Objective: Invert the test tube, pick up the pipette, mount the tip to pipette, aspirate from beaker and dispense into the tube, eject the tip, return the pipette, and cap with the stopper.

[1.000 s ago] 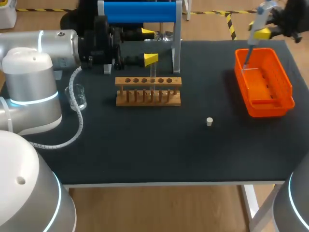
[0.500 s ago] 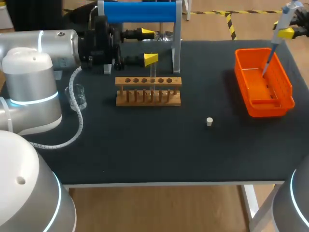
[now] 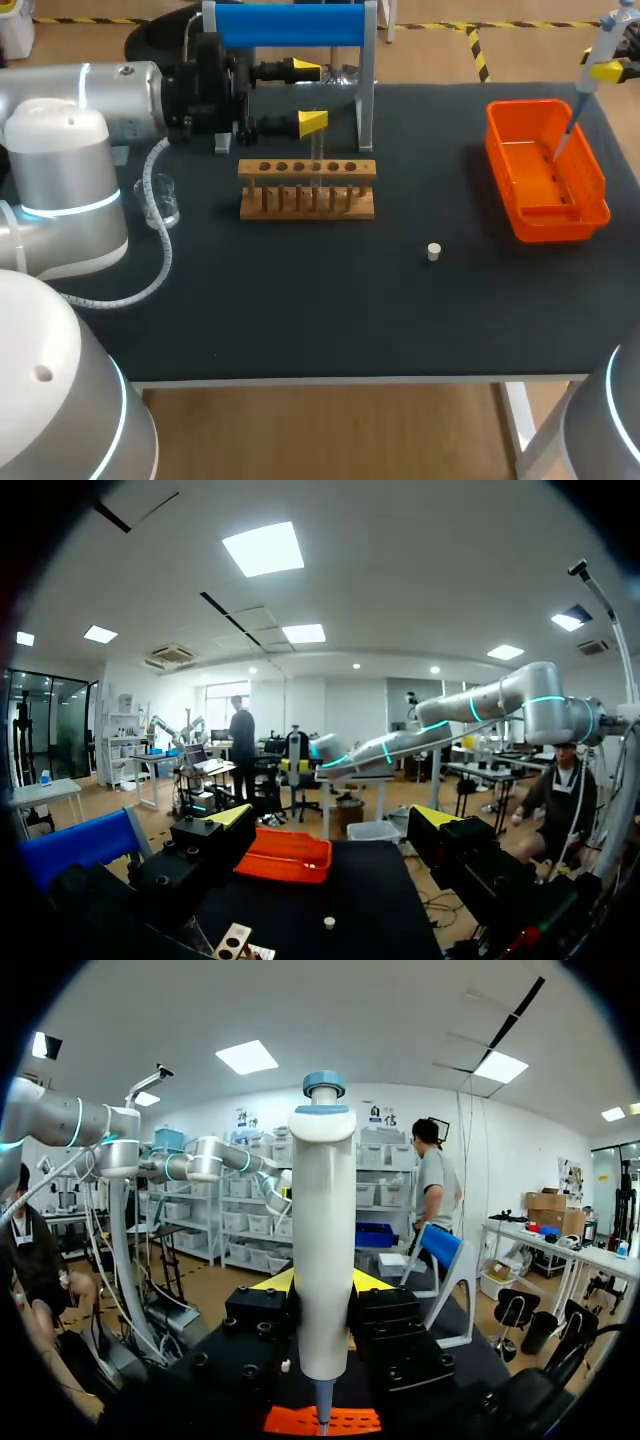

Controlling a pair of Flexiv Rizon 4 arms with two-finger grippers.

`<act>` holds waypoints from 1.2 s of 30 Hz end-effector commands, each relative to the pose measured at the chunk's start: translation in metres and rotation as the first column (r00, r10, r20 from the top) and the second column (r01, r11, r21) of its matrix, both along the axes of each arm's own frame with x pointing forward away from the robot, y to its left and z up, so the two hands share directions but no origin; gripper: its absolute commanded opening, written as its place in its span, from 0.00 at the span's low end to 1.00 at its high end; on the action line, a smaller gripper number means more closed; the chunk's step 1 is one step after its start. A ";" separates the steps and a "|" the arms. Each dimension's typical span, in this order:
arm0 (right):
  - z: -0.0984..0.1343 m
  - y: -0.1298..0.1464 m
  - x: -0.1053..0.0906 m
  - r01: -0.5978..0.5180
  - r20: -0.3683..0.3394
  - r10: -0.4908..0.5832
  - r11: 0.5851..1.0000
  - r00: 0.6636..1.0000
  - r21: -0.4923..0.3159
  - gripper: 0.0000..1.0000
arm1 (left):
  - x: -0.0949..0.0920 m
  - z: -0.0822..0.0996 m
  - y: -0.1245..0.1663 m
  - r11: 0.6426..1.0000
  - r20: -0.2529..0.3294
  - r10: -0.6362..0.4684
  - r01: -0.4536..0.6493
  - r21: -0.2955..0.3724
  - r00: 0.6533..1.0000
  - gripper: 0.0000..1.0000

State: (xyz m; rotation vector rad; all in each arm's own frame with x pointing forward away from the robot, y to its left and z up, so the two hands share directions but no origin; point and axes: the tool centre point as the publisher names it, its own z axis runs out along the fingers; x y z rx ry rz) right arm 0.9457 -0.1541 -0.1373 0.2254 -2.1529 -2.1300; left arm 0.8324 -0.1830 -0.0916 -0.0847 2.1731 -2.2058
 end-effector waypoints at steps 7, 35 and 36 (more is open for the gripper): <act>-0.001 -0.008 0.011 -0.028 0.010 0.028 1.000 1.000 -0.012 0.00 | 0.000 0.000 -0.001 1.000 0.000 0.002 -0.002 0.001 1.000 1.00; 0.000 -0.001 0.007 0.024 0.041 -0.023 0.999 0.999 -0.041 0.00 | 0.000 0.000 -0.001 1.000 0.000 0.002 -0.002 0.001 1.000 1.00; 0.000 -0.001 0.007 0.037 0.041 -0.035 0.999 0.999 -0.034 0.00 | 0.000 0.000 -0.001 1.000 0.000 0.002 -0.002 0.001 1.000 1.00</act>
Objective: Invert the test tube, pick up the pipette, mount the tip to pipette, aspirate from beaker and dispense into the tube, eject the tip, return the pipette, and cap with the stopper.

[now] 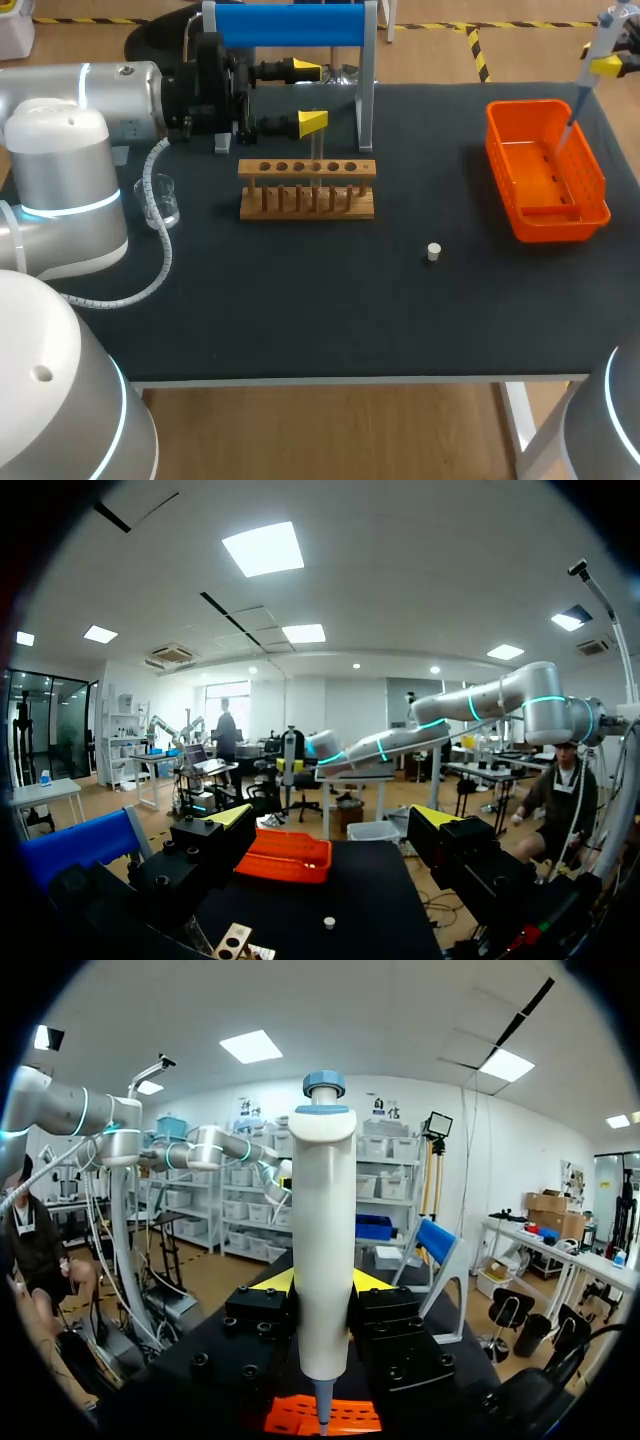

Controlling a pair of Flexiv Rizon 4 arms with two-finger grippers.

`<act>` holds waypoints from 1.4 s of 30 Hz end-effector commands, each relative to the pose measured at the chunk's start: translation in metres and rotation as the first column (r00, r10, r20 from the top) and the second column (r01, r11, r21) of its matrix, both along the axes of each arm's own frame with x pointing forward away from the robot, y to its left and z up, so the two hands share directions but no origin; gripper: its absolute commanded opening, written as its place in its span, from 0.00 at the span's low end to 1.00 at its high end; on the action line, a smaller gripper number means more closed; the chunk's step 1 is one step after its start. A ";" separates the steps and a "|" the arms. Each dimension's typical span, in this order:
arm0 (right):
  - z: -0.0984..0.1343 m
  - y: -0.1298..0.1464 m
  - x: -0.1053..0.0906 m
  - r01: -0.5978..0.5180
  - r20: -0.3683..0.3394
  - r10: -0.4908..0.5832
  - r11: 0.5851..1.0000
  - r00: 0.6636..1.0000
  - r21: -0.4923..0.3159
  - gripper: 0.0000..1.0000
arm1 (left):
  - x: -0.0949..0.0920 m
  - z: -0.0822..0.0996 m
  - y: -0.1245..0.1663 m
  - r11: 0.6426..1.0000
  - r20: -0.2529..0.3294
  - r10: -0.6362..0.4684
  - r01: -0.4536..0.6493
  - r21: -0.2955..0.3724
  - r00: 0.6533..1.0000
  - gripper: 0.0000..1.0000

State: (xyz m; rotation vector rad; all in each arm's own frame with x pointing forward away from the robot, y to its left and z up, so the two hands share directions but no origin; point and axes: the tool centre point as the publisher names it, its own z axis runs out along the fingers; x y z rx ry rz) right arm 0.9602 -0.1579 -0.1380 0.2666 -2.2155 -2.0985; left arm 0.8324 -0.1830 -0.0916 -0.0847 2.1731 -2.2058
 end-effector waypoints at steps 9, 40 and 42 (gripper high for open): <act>0.000 0.002 -0.008 0.066 -0.008 -0.066 0.998 0.998 0.025 0.00 | 0.000 0.000 -0.001 1.000 0.000 0.002 -0.002 0.001 1.000 1.00; 0.001 0.001 -0.009 0.120 -0.013 -0.120 0.993 0.993 0.008 0.00 | 0.000 0.000 -0.001 1.000 0.000 0.002 -0.002 0.001 1.000 1.00; 0.001 0.001 -0.009 0.120 -0.013 -0.120 0.993 0.993 0.008 0.00 | -0.001 0.001 -0.001 1.000 0.004 0.014 -0.014 -0.006 1.000 1.00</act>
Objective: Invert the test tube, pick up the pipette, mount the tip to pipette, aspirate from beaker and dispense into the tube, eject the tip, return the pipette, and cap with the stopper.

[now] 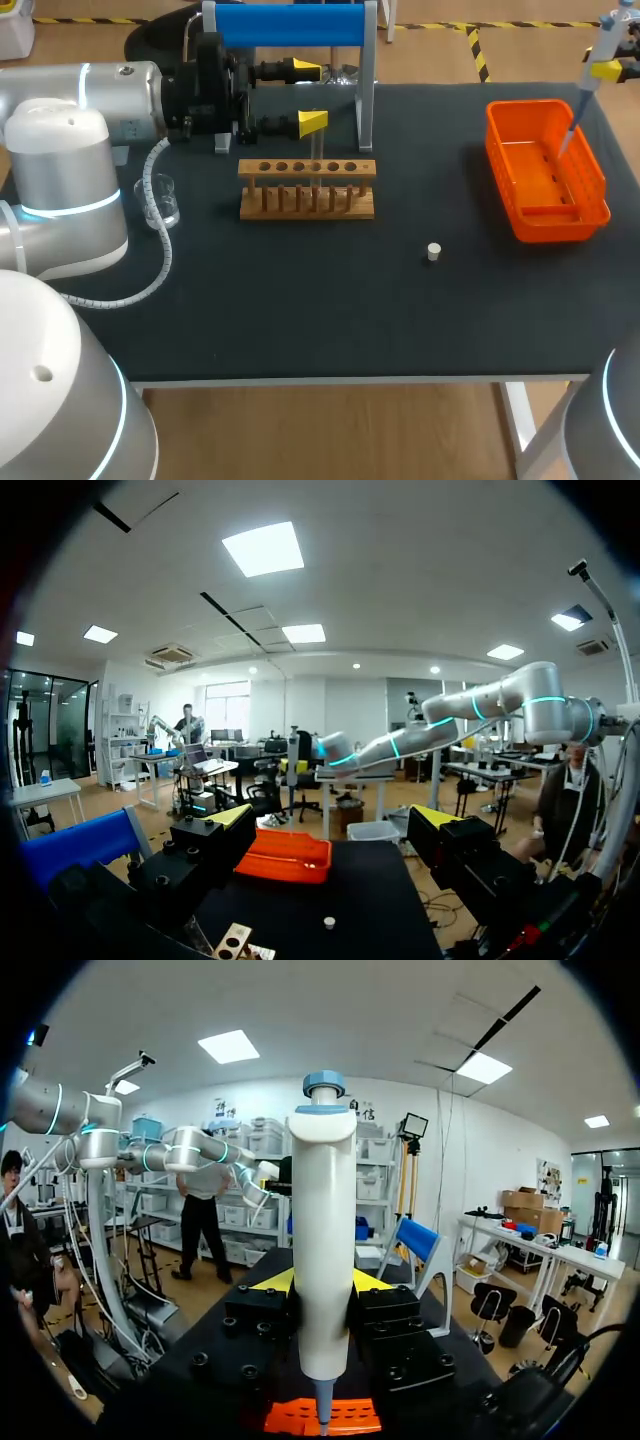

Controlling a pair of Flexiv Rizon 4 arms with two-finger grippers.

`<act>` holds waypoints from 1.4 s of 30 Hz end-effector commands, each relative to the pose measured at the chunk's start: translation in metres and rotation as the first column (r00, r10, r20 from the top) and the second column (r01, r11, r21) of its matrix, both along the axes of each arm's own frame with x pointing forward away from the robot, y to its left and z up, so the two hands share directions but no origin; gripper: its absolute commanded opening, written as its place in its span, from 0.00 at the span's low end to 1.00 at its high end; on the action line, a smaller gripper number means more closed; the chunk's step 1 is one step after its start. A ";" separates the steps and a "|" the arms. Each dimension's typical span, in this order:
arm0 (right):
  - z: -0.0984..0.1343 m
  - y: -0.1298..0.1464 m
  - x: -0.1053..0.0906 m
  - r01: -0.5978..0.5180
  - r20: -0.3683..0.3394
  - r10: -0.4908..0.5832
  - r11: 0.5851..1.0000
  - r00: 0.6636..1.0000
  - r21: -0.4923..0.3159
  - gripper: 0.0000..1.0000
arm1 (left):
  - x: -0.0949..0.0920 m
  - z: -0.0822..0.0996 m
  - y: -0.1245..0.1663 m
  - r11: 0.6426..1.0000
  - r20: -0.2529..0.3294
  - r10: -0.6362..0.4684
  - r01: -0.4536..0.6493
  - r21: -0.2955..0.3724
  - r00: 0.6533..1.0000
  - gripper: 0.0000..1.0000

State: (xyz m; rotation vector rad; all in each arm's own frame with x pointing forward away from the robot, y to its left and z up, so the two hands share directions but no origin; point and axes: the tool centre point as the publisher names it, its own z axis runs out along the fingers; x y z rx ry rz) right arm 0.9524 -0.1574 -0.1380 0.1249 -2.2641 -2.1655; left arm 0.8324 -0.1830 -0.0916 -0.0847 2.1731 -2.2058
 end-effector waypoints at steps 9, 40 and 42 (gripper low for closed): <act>0.001 0.000 -0.001 0.002 0.000 -0.002 1.000 1.000 -0.003 0.00 | 0.010 0.015 -0.055 0.998 0.026 0.056 -0.056 0.006 0.998 1.00; 0.001 0.000 -0.001 0.002 0.000 -0.002 1.000 1.000 -0.003 0.00 | 0.067 0.047 -0.230 0.993 0.018 -0.087 0.085 0.085 0.996 0.00; 0.001 0.000 -0.001 0.002 0.000 -0.002 1.000 1.000 -0.003 0.00 | 0.067 0.047 -0.230 0.993 0.018 -0.087 0.085 0.085 0.996 0.00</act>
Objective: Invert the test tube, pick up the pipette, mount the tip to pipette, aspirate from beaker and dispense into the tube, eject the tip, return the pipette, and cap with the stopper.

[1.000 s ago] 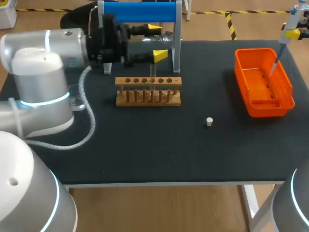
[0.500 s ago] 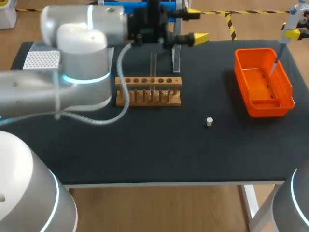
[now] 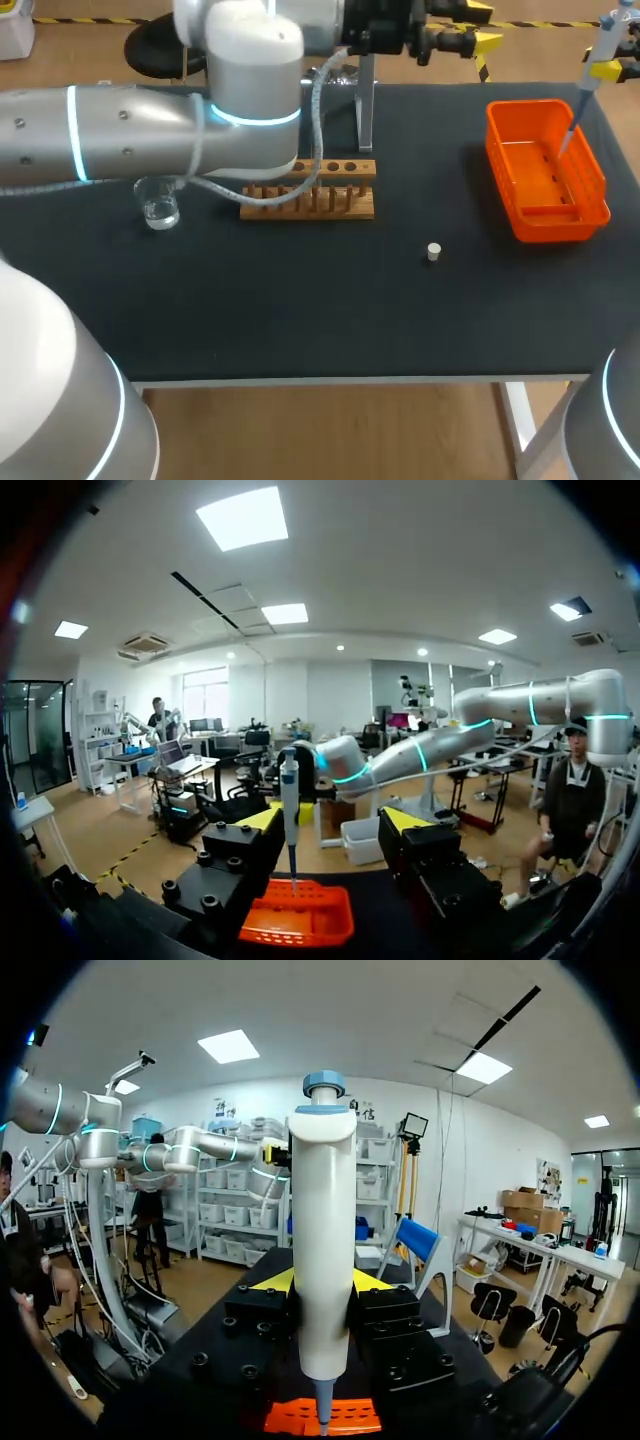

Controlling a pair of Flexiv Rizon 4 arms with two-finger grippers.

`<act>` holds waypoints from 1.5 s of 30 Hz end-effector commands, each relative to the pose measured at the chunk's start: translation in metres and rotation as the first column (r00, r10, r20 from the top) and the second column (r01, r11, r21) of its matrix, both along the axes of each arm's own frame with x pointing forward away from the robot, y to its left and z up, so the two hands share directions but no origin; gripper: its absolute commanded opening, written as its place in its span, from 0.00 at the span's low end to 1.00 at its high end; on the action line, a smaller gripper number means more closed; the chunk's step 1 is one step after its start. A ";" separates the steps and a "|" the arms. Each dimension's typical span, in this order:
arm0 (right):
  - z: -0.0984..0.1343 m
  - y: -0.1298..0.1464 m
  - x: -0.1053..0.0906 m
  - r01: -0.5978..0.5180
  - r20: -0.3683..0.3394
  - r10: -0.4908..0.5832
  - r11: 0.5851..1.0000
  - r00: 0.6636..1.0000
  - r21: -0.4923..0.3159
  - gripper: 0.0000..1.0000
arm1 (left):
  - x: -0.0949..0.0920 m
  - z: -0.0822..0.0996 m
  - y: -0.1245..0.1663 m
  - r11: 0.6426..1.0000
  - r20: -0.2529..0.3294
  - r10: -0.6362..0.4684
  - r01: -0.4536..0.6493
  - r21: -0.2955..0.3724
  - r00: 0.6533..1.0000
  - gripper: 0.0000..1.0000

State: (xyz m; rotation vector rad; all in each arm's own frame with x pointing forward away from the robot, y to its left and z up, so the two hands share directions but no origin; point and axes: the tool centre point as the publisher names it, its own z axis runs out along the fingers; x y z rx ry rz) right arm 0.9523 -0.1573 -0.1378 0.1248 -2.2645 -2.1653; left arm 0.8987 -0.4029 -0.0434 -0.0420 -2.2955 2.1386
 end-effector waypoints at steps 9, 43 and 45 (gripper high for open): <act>0.001 0.000 -0.001 0.002 0.000 -0.002 1.000 1.000 -0.003 0.00 | 0.001 -0.001 -0.011 1.000 0.000 0.005 -0.005 -0.002 1.000 0.00; 0.012 -0.001 0.003 0.076 -0.003 -0.076 0.997 0.997 0.013 0.00 | 0.005 0.002 -0.027 1.000 0.012 0.017 -0.017 -0.006 1.000 0.00; 0.012 -0.001 0.003 0.076 -0.003 -0.076 0.997 0.997 0.013 0.00 | 0.006 0.004 -0.033 1.000 0.019 0.022 -0.022 -0.012 1.000 0.00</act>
